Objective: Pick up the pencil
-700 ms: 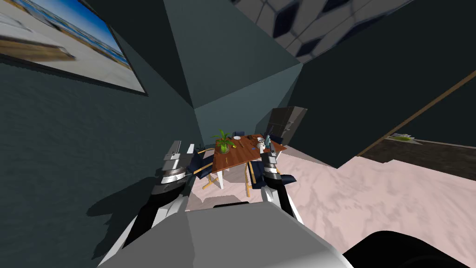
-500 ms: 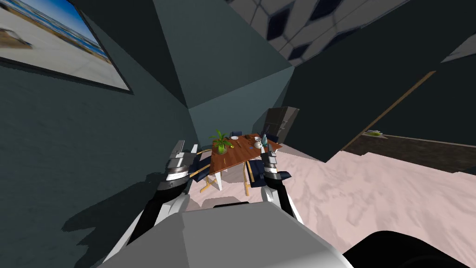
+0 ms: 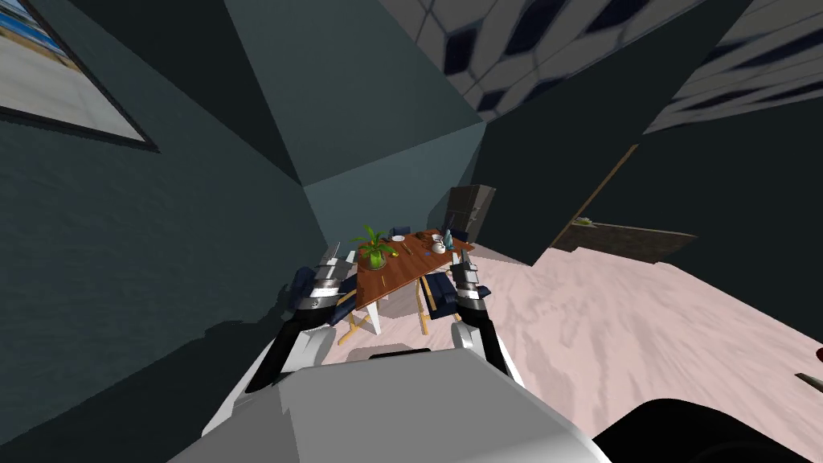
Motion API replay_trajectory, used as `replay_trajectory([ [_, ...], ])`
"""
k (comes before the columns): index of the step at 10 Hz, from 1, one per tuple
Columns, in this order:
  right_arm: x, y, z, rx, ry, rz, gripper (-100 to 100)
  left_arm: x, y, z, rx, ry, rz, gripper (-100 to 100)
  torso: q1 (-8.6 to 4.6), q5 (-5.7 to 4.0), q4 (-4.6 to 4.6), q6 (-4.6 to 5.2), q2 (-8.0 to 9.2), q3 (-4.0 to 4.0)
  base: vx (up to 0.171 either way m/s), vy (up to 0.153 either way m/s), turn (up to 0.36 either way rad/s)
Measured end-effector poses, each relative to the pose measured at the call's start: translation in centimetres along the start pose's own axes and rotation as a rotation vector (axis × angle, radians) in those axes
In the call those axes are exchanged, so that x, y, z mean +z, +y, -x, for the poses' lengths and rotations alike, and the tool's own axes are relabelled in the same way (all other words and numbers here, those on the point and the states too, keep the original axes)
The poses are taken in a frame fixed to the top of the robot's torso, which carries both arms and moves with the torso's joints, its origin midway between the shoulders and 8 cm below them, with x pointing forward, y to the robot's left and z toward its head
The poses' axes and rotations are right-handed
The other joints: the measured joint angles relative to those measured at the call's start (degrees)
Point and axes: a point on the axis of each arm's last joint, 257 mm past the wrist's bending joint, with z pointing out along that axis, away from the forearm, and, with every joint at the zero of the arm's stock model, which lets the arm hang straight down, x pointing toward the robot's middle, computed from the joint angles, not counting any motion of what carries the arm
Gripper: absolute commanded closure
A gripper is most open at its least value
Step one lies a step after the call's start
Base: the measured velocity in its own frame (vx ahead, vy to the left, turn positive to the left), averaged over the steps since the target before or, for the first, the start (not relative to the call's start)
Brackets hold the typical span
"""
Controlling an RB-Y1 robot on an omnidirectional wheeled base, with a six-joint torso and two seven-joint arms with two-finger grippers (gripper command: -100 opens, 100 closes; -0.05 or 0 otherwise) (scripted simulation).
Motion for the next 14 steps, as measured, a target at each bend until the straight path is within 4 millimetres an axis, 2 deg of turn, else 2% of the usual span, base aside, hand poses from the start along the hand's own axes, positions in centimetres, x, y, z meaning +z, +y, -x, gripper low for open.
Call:
replay_trajectory([
  [6, 0.0, 0.0, 0.0, 0.0, 0.0, 0.0, 0, 1.1, 6.8, -1.3, -0.049, 0.065, 0.182, -100, -0.13, -0.02, 0.0, -0.05, 0.01, 0.01, -0.003, 0.062, -0.196],
  [14, 0.0, 0.0, 0.0, 0.0, 0.0, 0.0, 0, 0.7, 15.7, -2.7, -0.067, 0.151, 0.441, -100, -0.18, -0.03, 0.0, -0.07, -0.01, 0.0, -0.004, 0.054, -0.182],
])
